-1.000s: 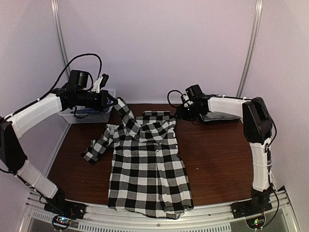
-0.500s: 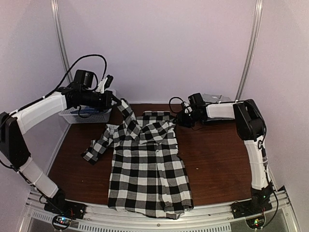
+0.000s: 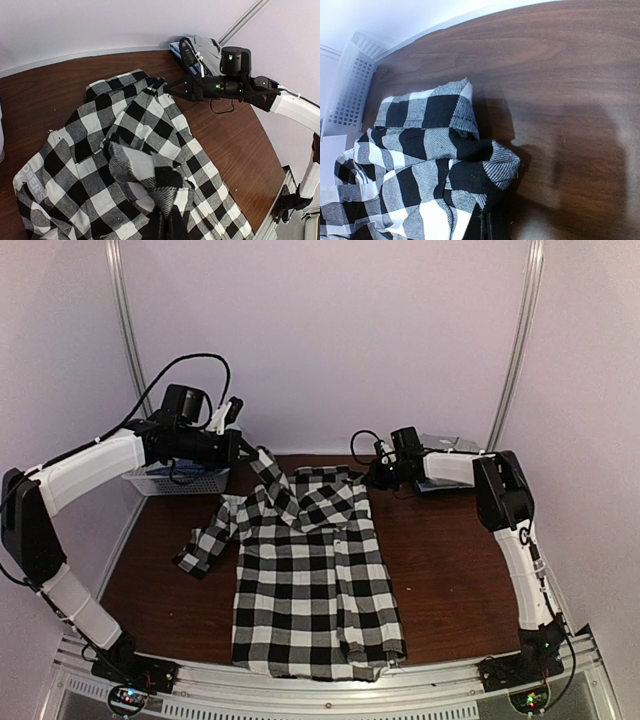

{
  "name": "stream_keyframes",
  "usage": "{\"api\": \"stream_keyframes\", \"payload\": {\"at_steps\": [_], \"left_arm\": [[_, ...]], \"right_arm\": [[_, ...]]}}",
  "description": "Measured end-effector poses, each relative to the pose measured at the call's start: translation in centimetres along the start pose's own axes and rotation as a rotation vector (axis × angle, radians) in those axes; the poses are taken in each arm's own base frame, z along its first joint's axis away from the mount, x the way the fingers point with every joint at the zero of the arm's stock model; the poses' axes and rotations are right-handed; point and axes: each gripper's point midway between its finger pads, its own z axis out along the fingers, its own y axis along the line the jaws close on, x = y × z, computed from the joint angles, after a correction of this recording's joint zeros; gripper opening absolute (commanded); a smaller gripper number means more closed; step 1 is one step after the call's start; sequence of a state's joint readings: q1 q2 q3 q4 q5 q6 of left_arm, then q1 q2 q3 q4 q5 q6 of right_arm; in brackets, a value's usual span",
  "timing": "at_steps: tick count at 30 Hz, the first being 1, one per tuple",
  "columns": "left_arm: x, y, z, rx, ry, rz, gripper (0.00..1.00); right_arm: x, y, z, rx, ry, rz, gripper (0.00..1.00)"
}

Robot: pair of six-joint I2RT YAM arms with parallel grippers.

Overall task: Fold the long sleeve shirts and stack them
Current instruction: Move the right arm to the center of the board with the 1/3-folded shirt, then fold the sleeve of the 1/3-folded shirt.

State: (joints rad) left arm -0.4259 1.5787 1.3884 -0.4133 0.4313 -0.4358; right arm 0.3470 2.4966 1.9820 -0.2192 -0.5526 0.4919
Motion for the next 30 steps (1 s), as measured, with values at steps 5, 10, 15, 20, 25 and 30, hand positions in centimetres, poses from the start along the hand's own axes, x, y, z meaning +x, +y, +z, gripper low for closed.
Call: {"api": "stream_keyframes", "payload": {"at_steps": [5, 10, 15, 20, 25, 30], "left_arm": [[0.4, 0.1, 0.6, -0.020, 0.009, 0.003, 0.00], [0.6, 0.5, 1.1, -0.040, 0.016, 0.001, 0.00], [1.4, -0.6, 1.8, -0.026, 0.036, 0.026, 0.00], [2.8, -2.9, 3.5, 0.006, 0.076, 0.072, 0.00], [3.8, -5.6, 4.6, 0.046, 0.107, 0.123, 0.00], [4.7, -9.4, 6.6, 0.112, 0.137, 0.203, 0.00]], "right_arm": [[-1.3, -1.0, 0.2, 0.026, -0.016, -0.035, 0.25], [-1.0, -2.2, -0.1, 0.080, -0.003, -0.049, 0.43], [-1.0, -2.6, -1.2, 0.139, 0.004, -0.065, 0.41], [-1.4, -0.6, -5.4, 0.182, -0.019, -0.092, 0.34], [-1.2, 3.9, -10.4, 0.150, -0.079, -0.138, 0.31], [2.2, 5.9, -11.9, 0.126, -0.055, -0.161, 0.30]]}}
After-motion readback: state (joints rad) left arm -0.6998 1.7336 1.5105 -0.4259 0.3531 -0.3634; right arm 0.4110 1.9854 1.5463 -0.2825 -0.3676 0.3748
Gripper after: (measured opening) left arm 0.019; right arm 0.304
